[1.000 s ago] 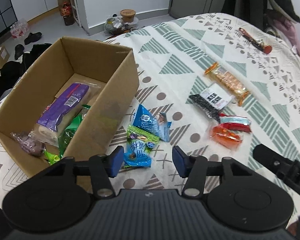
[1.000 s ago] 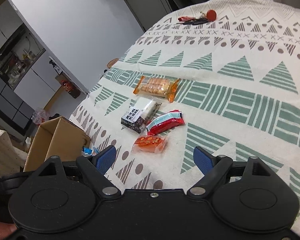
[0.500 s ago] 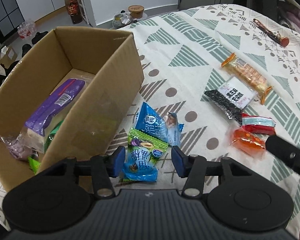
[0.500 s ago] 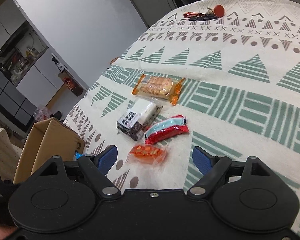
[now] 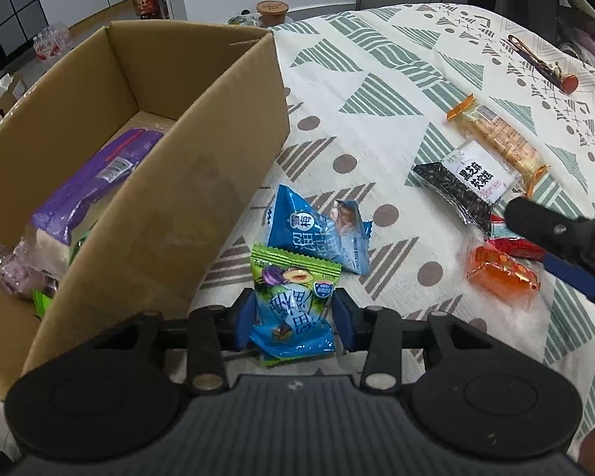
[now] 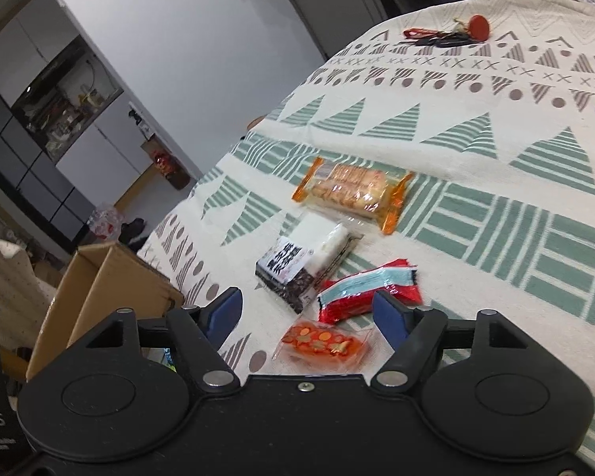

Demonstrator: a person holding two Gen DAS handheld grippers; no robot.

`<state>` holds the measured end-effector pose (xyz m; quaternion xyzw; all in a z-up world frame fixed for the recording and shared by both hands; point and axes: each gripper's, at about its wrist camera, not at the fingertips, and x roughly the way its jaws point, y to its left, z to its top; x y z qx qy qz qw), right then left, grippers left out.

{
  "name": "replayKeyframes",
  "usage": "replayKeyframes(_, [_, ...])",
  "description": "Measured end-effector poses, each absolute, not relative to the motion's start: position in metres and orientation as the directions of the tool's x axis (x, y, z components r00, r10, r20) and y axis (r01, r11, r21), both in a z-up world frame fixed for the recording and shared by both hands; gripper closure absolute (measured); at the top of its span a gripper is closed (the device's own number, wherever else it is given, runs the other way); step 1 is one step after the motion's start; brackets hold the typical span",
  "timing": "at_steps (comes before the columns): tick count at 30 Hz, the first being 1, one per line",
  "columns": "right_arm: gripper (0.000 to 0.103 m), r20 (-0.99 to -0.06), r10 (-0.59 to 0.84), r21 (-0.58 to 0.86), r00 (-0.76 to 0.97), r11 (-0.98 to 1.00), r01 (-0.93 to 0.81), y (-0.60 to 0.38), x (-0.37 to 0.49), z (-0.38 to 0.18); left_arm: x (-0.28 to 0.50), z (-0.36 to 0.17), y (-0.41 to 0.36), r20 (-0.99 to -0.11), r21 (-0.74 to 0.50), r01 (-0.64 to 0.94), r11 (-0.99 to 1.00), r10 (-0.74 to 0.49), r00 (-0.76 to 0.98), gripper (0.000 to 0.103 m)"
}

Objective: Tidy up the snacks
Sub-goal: 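Grasp the blue packet with green top with the left gripper while the right grasps the orange clear packet, then carry both packets over the box and open both grippers to drop them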

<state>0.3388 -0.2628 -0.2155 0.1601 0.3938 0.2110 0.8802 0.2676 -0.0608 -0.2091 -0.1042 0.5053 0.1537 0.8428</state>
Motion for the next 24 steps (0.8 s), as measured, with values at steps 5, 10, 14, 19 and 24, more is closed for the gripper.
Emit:
replayKeyframes(5, [0.05,-0.694,0.476,0.387,0.54,0.879,-0.277,-0.251,0.334,-0.224,0.265,-0.208,-0.06,-0.889,-0.049,-0.363,0.931,0.125,0.441,0.069])
replayKeyframes(10, [0.074,-0.723,0.446,0.349,0.528,0.895,-0.278,-0.248,0.326,-0.226,0.26,-0.203,-0.063,-0.896,-0.09,-0.343,0.935,0.074,0.438,0.074])
replayKeyframes(14, [0.084,-0.73,0.435,0.346,0.527,0.9,-0.264,-0.251,0.321,-0.221,0.253,-0.196,-0.066,-0.896,-0.126,-0.331,0.935,0.036,0.443,0.075])
replayKeyframes(19, [0.085,-0.71,0.44,0.387,0.55,0.896,-0.217,-0.263,0.311,-0.206,0.245,-0.184,-0.066,-0.887,-0.147,-0.313,0.938,0.015,0.461,0.075])
replayKeyframes(24, [0.086,-0.684,0.44,0.409,0.582,0.892,-0.194,-0.269,0.299,-0.187,0.238,-0.163,-0.062,-0.868,-0.163,-0.296,0.941,0.006,0.496,0.075])
